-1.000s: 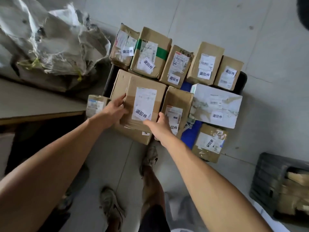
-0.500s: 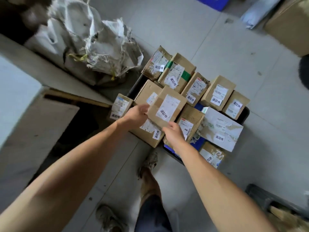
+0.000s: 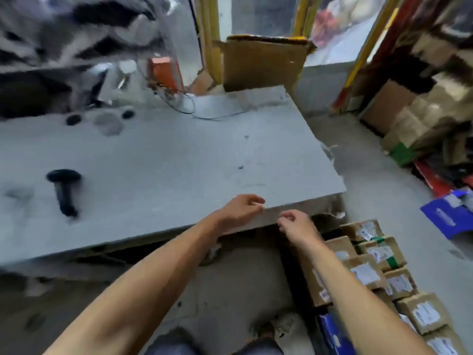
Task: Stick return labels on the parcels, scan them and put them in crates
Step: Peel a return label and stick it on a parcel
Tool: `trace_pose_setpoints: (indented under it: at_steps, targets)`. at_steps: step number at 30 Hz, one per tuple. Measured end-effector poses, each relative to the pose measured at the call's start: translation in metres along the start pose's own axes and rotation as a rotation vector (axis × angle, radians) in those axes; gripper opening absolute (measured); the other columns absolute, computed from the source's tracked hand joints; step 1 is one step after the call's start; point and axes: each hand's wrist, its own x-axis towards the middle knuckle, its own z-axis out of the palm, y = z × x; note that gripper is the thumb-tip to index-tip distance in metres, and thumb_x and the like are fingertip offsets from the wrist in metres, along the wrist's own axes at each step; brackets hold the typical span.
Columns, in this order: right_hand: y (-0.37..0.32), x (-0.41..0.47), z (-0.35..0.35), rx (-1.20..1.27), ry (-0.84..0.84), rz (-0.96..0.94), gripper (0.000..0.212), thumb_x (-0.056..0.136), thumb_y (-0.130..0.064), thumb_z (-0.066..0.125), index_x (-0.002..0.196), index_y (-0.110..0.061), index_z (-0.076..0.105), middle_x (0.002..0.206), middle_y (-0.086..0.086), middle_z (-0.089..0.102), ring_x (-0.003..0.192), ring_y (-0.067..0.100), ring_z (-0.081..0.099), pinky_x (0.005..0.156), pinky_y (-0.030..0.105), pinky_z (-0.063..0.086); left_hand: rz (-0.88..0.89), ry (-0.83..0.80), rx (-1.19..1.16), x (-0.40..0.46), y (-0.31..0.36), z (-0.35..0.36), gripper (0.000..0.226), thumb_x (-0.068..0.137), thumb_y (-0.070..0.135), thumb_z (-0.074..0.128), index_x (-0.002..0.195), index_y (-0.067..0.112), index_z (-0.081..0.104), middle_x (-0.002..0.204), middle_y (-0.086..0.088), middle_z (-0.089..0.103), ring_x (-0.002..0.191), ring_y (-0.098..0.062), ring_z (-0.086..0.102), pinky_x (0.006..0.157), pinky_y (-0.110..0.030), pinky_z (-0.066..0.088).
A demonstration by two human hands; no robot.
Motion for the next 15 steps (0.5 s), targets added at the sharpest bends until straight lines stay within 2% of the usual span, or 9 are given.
trace_pose_setpoints:
  at_steps: [2,3,5,6,8,12,15]
  targets:
    - [-0.050,-0.011,0.052,-0.071,-0.091,-0.083,0.037,0.068,-0.045,0.061,0.095,-0.021,0.068,0.099,0.008,0.073,0.093,0.027,0.071,0.090,0.045,0.058,-0.032,0.097,-0.082,-0.061,-0.032,-0.061,0.035,0.101,0.016,0.057,0.135,0.006,0.061,0.115,-0.009,0.065,0.099,-0.017,0.060,0.066,-0.012,0.047]
    - [-0.075,-0.016,0.081,-0.122,-0.144,-0.122,0.033,0.067,-0.042,0.061,0.092,-0.021,0.068,0.098,0.010,0.074,0.087,0.027,0.071,0.087,0.044,0.058,-0.056,0.164,-0.105,-0.092,-0.053,-0.091,0.035,0.101,0.015,0.057,0.134,0.005,0.061,0.116,-0.011,0.066,0.100,-0.019,0.061,0.069,-0.014,0.048]
    - [-0.128,-0.037,0.139,-0.238,-0.243,-0.236,0.015,0.078,-0.029,0.064,0.091,-0.022,0.067,0.098,0.013,0.074,0.079,0.024,0.069,0.079,0.039,0.056,-0.120,0.313,-0.093,-0.151,-0.095,-0.144,0.036,0.099,0.017,0.058,0.133,0.006,0.062,0.125,-0.012,0.067,0.110,-0.024,0.064,0.088,-0.023,0.051]
    - [-0.158,-0.058,0.166,-0.286,-0.271,-0.301,0.012,0.081,-0.026,0.064,0.091,-0.022,0.067,0.097,0.012,0.074,0.081,0.024,0.069,0.079,0.039,0.056,-0.155,0.382,-0.088,-0.181,-0.119,-0.168,0.037,0.098,0.018,0.058,0.133,0.007,0.063,0.129,-0.012,0.067,0.116,-0.025,0.064,0.099,-0.029,0.050]
    - [-0.206,-0.085,0.222,-0.398,-0.320,-0.439,0.013,0.083,-0.027,0.065,0.095,-0.021,0.068,0.098,0.008,0.073,0.093,0.027,0.069,0.086,0.042,0.057,-0.233,0.515,-0.079,-0.238,-0.161,-0.205,0.038,0.096,0.023,0.058,0.133,0.012,0.064,0.133,-0.008,0.066,0.123,-0.025,0.061,0.108,-0.036,0.046]
    - [-0.279,-0.146,0.326,-0.645,-0.458,-0.700,0.025,0.092,-0.024,0.064,0.111,-0.009,0.068,0.103,0.006,0.069,0.099,0.024,0.064,0.079,0.029,0.046,-0.397,0.755,-0.078,-0.344,-0.231,-0.247,0.037,0.096,0.026,0.055,0.131,0.017,0.064,0.134,-0.004,0.064,0.121,-0.021,0.059,0.100,-0.027,0.045]
    - [-0.312,-0.185,0.395,-0.764,-0.538,-0.854,0.034,0.092,-0.028,0.062,0.119,-0.008,0.065,0.097,0.005,0.069,0.093,0.023,0.064,0.083,0.034,0.053,-0.492,0.854,-0.069,-0.407,-0.270,-0.267,0.042,0.098,0.026,0.053,0.138,0.016,0.057,0.138,-0.006,0.061,0.125,-0.023,0.056,0.101,-0.029,0.044]
